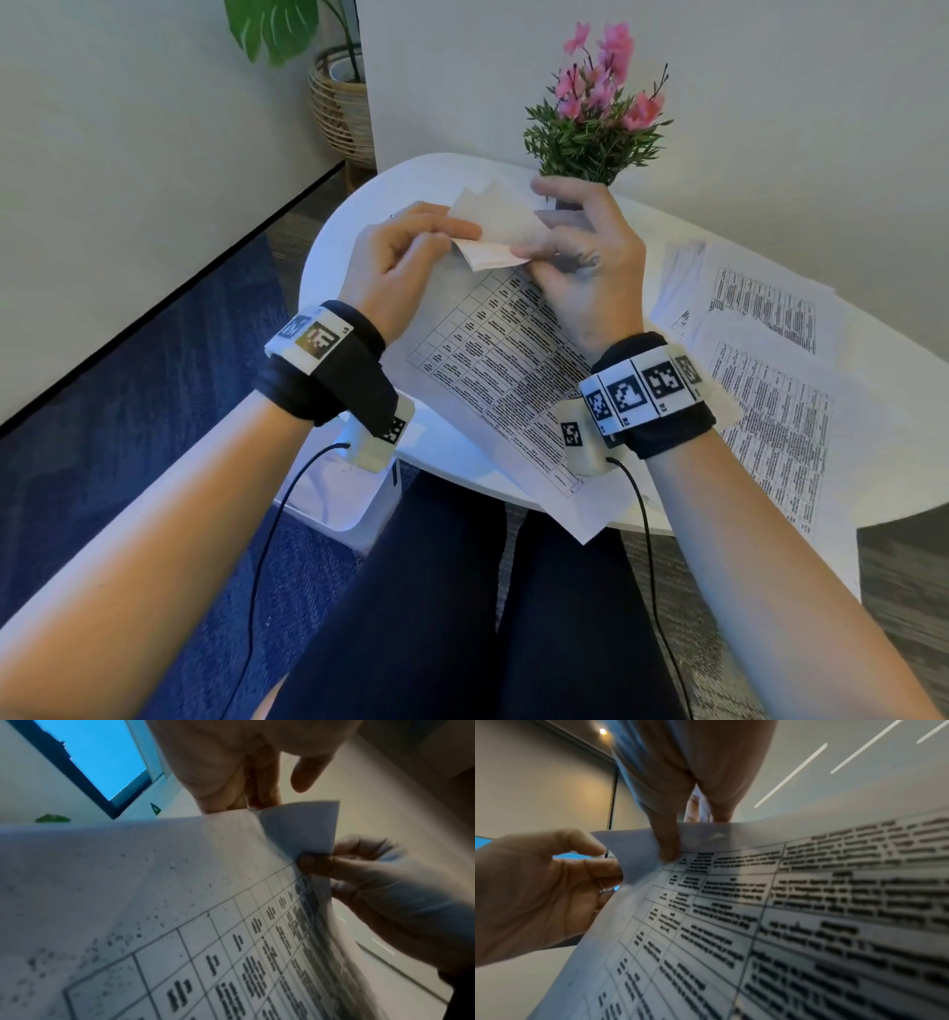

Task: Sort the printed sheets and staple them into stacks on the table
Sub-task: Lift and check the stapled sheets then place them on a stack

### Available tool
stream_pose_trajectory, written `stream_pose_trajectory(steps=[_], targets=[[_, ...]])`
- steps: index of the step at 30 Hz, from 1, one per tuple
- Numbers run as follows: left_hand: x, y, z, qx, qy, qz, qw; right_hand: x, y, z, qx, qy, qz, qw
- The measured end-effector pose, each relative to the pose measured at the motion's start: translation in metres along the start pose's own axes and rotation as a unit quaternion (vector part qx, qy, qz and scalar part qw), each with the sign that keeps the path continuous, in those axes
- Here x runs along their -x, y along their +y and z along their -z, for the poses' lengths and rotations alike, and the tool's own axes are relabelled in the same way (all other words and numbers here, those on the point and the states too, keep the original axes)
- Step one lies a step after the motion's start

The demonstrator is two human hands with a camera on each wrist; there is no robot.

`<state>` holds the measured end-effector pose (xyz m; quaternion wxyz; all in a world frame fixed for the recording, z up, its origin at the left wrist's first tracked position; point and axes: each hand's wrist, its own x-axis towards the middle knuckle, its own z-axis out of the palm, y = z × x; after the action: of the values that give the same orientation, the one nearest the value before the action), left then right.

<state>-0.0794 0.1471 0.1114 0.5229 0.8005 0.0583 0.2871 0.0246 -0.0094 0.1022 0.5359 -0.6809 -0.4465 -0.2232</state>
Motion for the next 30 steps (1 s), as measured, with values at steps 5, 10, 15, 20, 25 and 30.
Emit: stream_pose_trajectory(steps=[5,10,15,20,25,30], targets=[[-0.002,0.008,0.006,0.026,0.026,0.080,0.996,0.000,0.003,0.001,-0.021,-0.041,-0.025,0.999],[-0.008,0.004,0.008,0.050,0.045,0.085,0.994,0.002,0.007,-0.001,0.000,-0.008,0.001,1.000],[-0.008,0.007,0.004,0.079,0.048,0.078,0.993,0.002,0.008,0.000,0.032,0.004,-0.005,0.999],[-0.010,0.007,0.007,0.089,0.075,0.101,0.988,0.002,0.004,0.002,0.042,-0.018,0.016,0.999],[-0.006,0.012,0.003,0.095,0.064,0.077,0.990,-0.004,-0.006,0.003,0.033,-0.049,-0.053,0.997],[-0.017,0.006,0.012,0.087,0.169,0.117,0.975,-0.012,-0.007,0.011,0.046,-0.157,0.033,0.986]])
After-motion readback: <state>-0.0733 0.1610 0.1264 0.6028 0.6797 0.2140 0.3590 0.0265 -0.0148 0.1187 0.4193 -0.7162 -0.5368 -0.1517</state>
